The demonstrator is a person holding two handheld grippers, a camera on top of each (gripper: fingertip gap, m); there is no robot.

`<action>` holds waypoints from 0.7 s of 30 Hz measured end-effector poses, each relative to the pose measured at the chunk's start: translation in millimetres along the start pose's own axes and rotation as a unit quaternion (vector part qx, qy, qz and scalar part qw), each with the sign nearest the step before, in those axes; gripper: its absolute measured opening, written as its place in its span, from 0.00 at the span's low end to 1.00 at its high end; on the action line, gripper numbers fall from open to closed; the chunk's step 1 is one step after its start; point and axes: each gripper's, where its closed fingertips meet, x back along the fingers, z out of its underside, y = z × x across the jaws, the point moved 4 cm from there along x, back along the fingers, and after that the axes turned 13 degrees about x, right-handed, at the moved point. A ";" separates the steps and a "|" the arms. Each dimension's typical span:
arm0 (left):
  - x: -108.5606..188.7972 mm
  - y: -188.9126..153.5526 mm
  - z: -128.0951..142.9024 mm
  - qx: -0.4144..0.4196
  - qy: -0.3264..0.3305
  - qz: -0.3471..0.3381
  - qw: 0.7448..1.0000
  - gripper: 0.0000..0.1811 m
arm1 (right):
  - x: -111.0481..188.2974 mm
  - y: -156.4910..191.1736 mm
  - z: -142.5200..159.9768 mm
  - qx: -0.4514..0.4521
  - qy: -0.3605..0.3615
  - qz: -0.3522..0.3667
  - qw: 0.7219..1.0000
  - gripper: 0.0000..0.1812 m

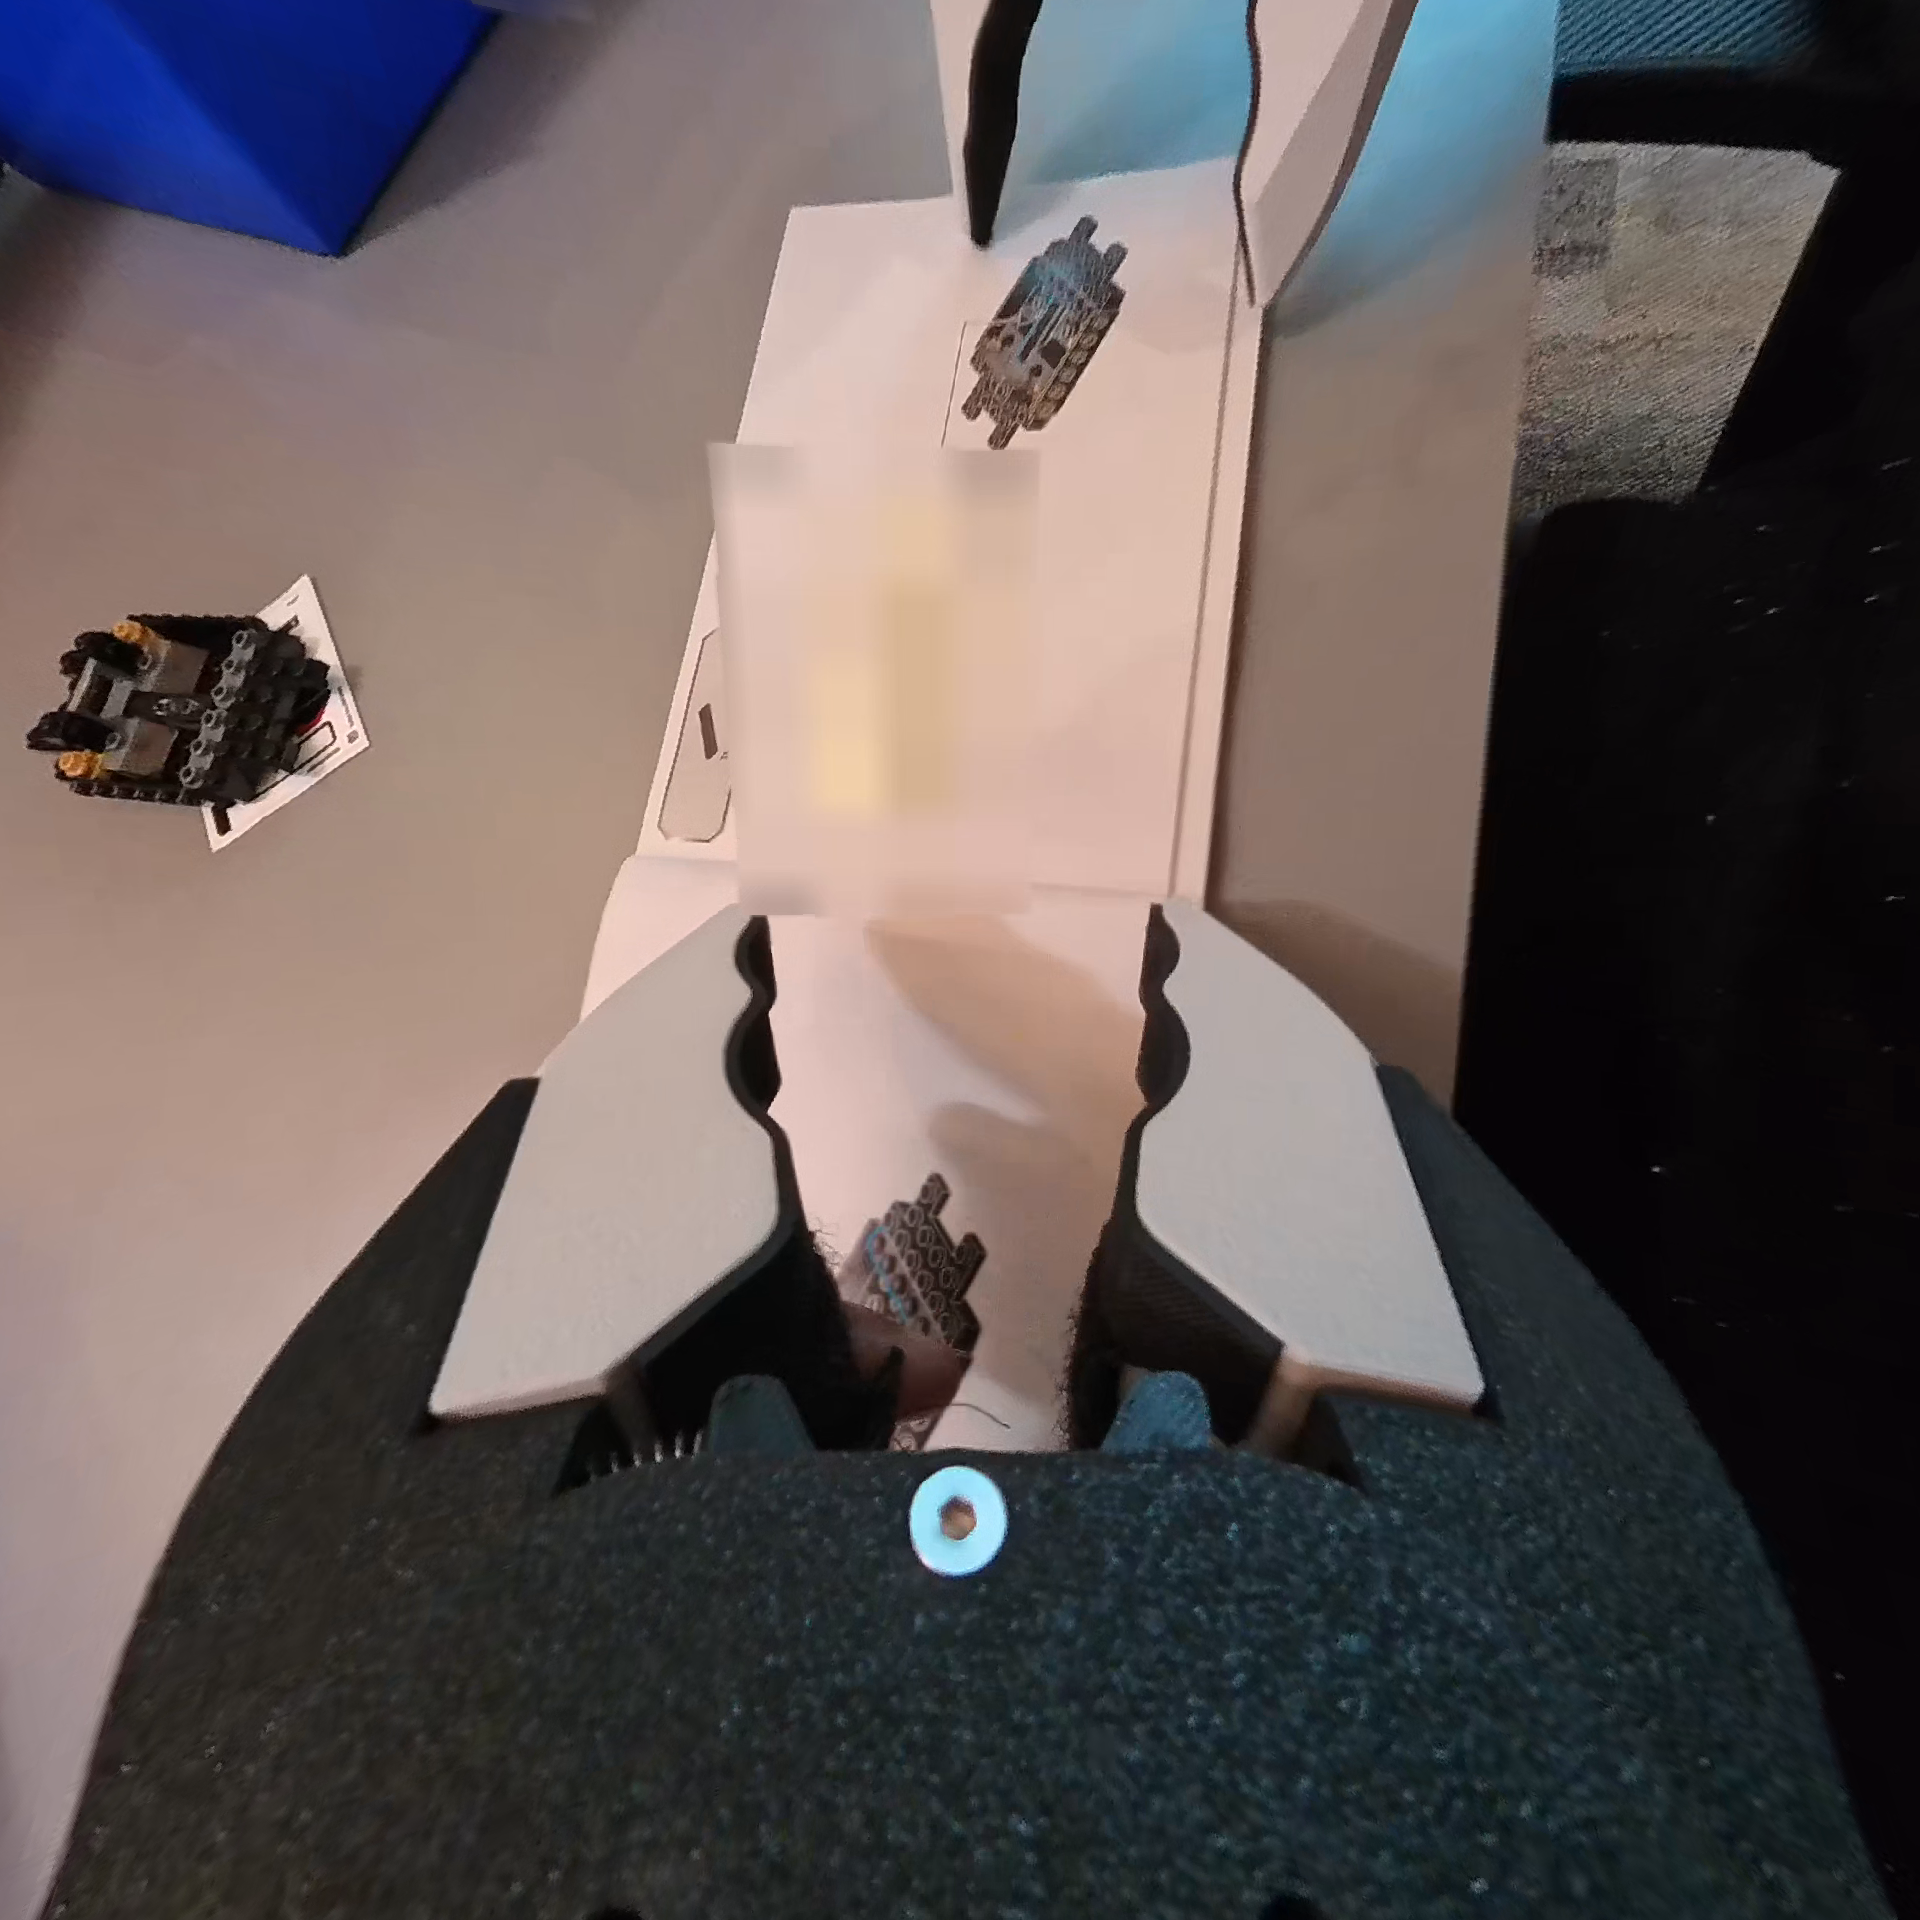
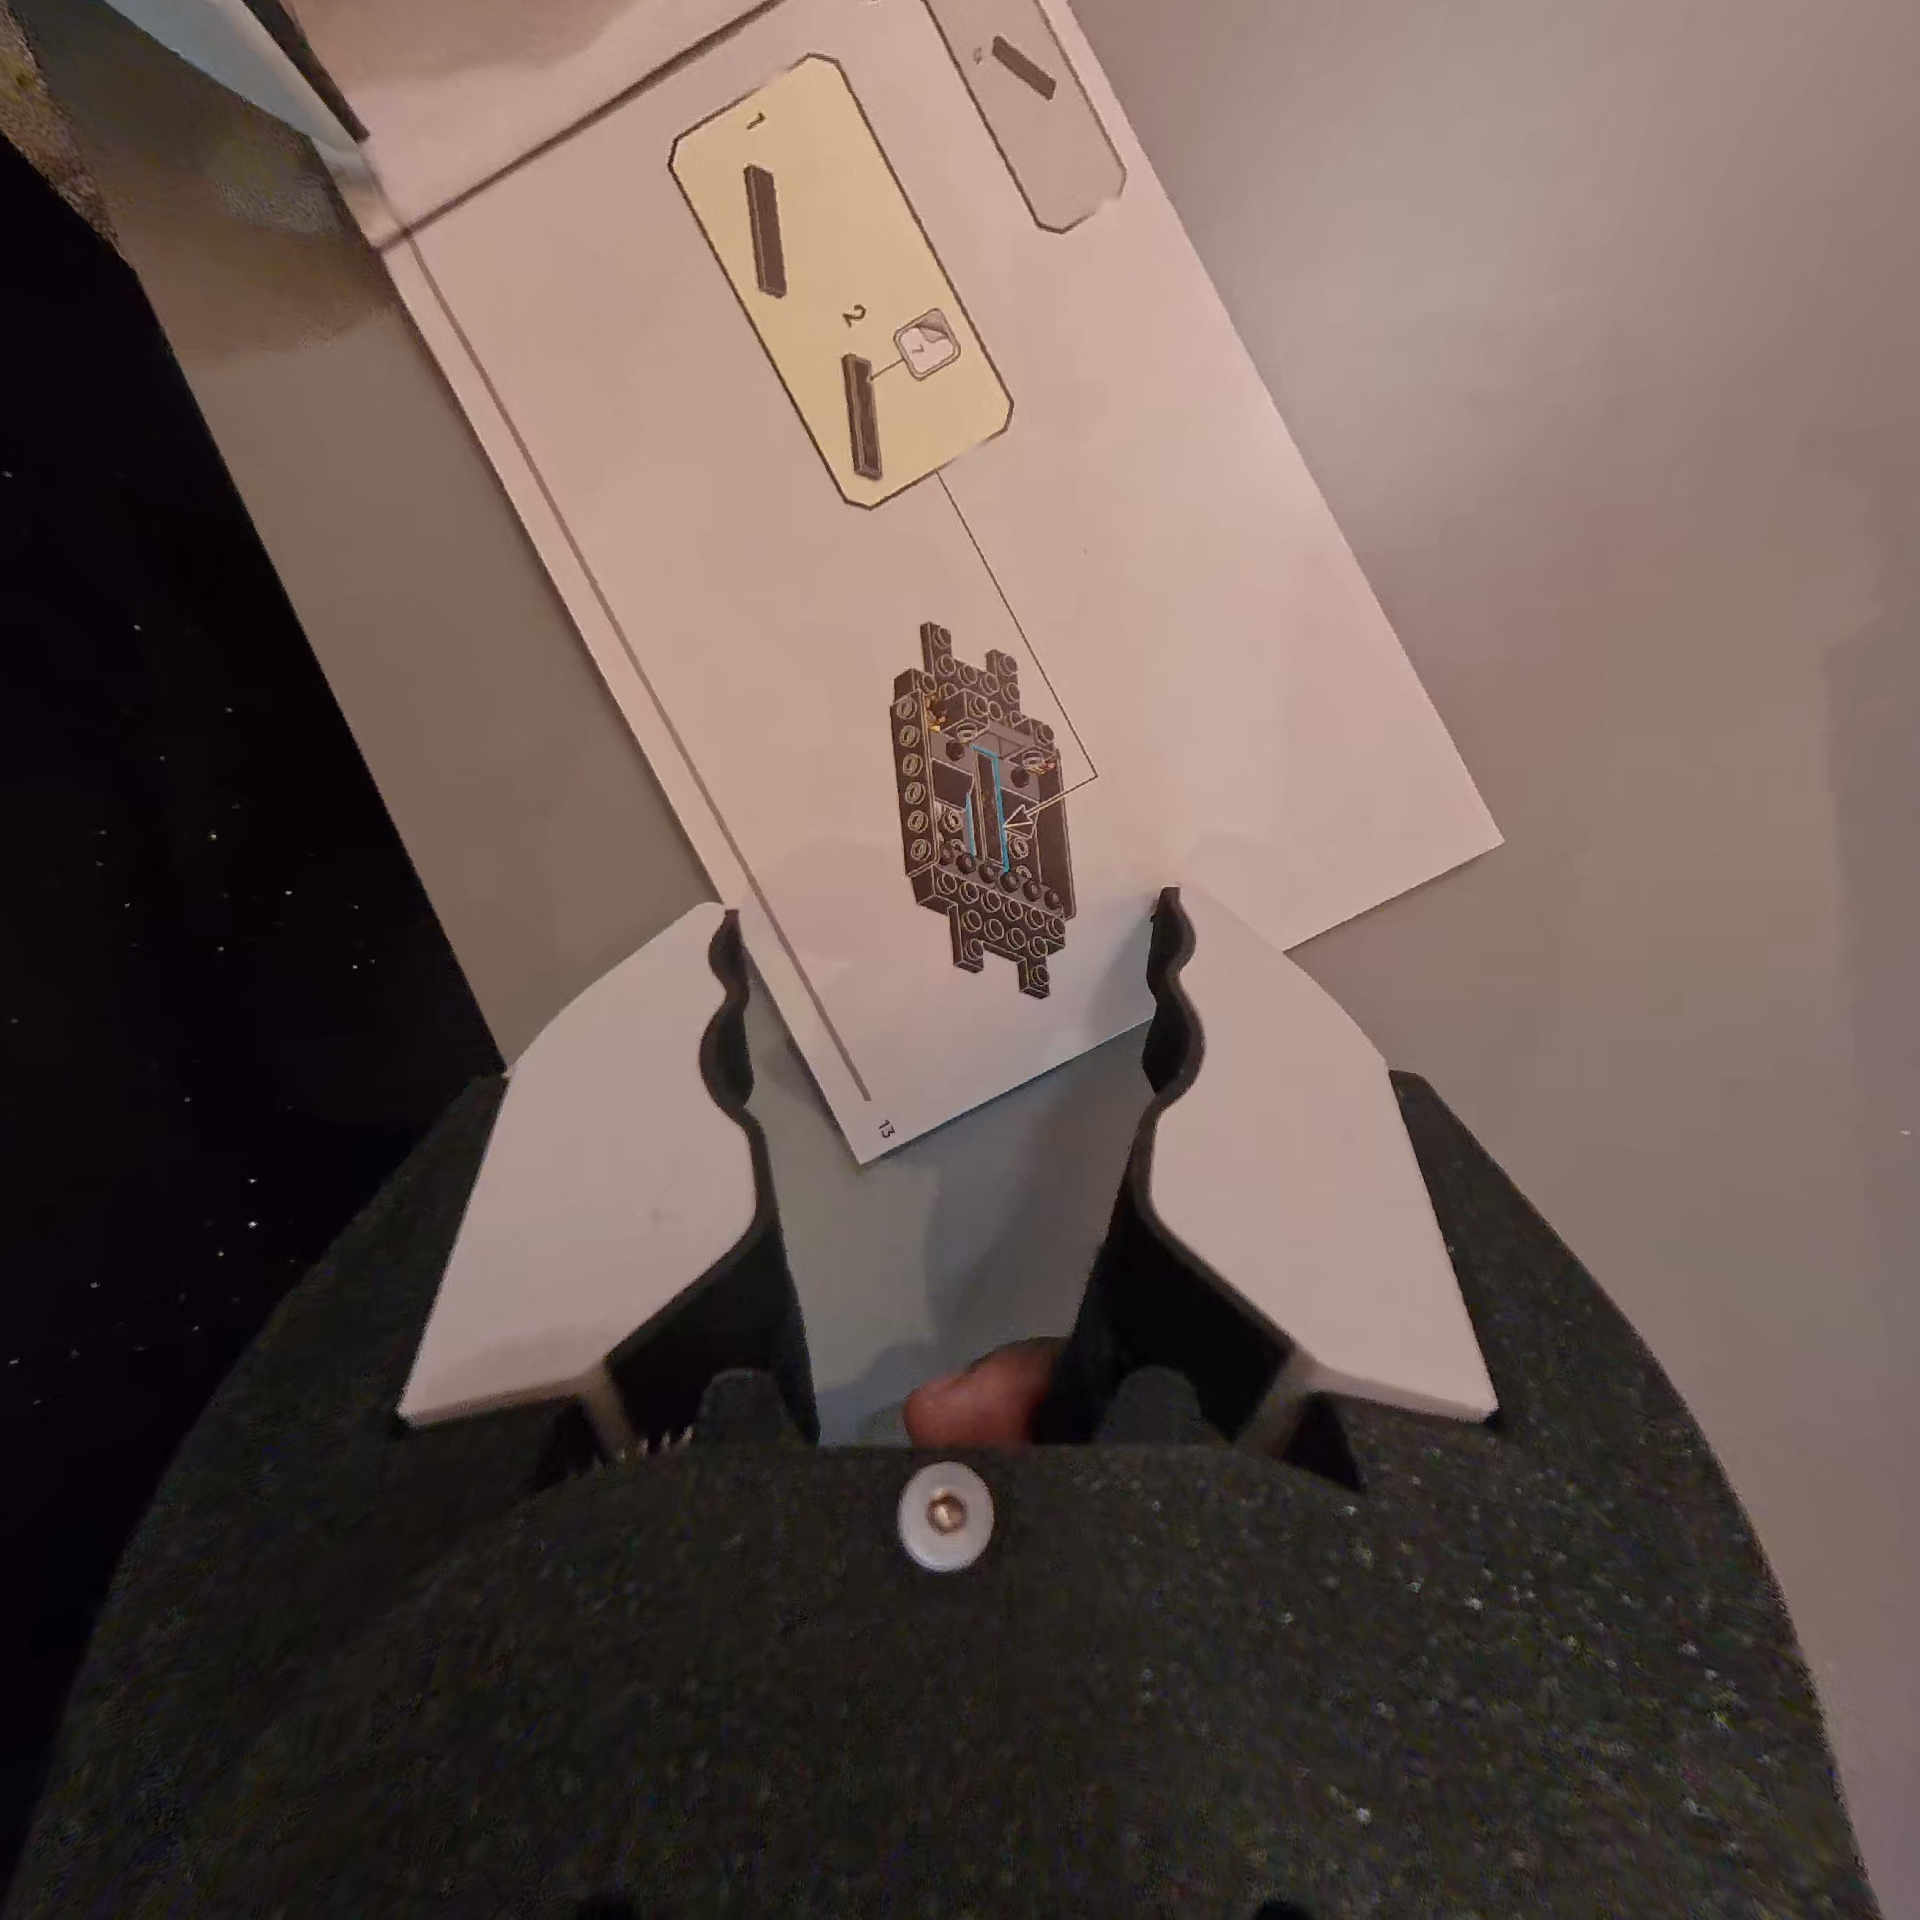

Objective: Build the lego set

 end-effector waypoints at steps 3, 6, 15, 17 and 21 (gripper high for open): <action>2.0 -6.9 -4.6 0.004 -0.016 0.003 1.000 0.35 | 3.9 0.4 -0.7 0.031 -0.025 0.012 0.999 0.37; -4.2 -19.2 -9.4 0.003 -0.027 0.021 0.999 0.33 | 13.0 -0.7 -0.8 0.065 -0.056 0.023 0.996 0.33; -26.2 -22.4 -30.4 0.027 -0.042 0.026 0.998 0.13 | 12.5 -11.9 8.5 0.029 -0.136 0.025 0.990 0.39; -27.5 -19.9 -29.8 0.034 -0.053 0.016 0.998 0.10 | 10.3 -15.5 8.5 0.024 -0.158 0.030 0.987 0.40; -29.9 -16.1 -27.5 0.044 -0.063 0.002 0.997 0.03 | 9.5 -24.5 8.7 0.026 -0.178 0.053 0.982 0.41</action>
